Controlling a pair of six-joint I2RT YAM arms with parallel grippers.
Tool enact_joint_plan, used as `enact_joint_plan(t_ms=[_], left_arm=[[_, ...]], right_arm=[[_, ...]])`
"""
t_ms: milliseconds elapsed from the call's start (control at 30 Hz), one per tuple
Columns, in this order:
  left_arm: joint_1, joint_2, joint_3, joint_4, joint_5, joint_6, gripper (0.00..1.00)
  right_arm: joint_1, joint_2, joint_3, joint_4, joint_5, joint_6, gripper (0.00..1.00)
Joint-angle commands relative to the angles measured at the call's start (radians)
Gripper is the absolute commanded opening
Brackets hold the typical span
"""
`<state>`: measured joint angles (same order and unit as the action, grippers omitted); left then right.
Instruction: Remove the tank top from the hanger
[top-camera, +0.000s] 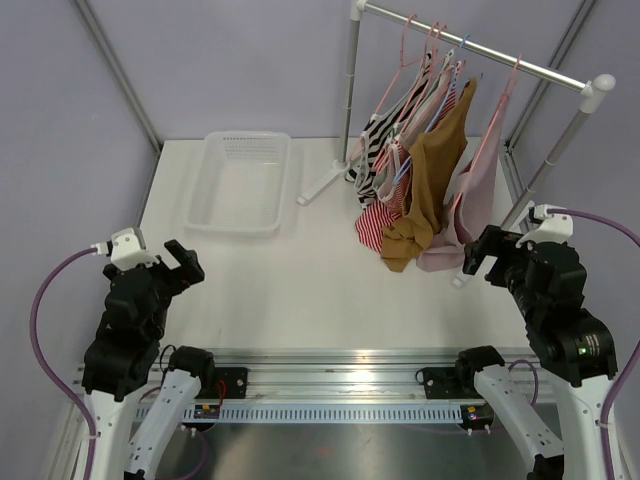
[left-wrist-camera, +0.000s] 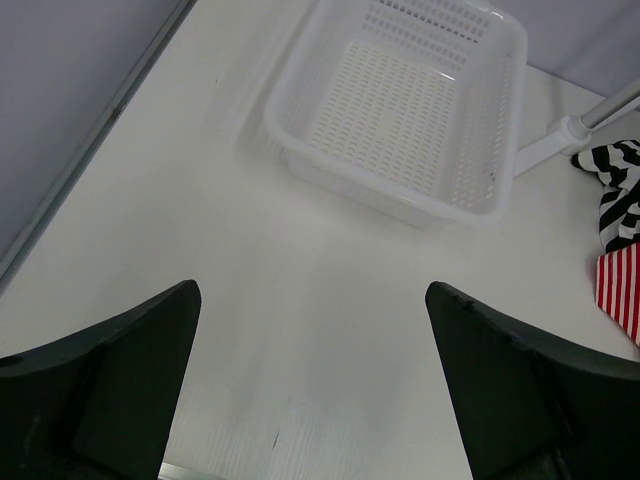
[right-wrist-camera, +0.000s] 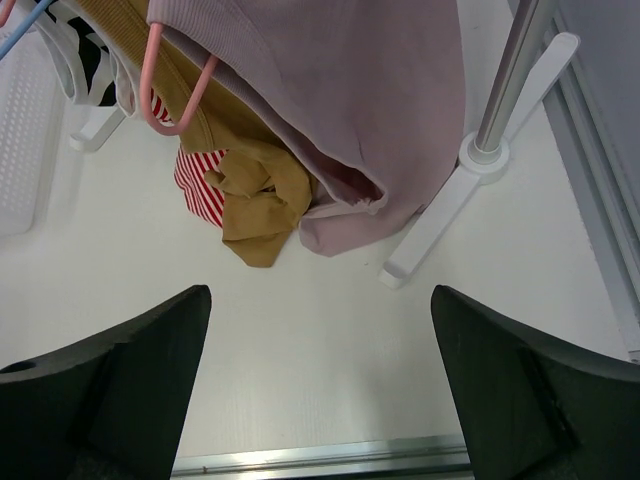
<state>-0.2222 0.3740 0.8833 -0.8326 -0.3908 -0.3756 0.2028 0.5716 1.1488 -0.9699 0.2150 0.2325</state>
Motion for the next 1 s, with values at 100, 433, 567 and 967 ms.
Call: enact_joint_plan(t_ms=[100, 433, 567, 967], left_arm=[[-0.005, -0.004, -0.009, 0.073, 0.004, -0.009, 0.99], [-0.005, -0.053, -0.017, 0.073, 0.018, -0.029, 0.99], [-0.005, -0.066, -0.035, 0.087, 0.056, -0.008, 0.99], [-0.006, -0.015, -0.049, 0.096, 0.135, 0.003, 0.99]], right_arm=[[0.006, 0.079, 0.040, 0.054, -0.023, 0.047, 1.00], [0.006, 0.292, 0.195, 0.154, 0.151, 0.140, 1.00], [0.006, 0.401, 0.296, 0.168, 0.262, 0.110, 0.97], [0.006, 0.732, 0.595, 0.217, 0.313, 0.036, 0.77]])
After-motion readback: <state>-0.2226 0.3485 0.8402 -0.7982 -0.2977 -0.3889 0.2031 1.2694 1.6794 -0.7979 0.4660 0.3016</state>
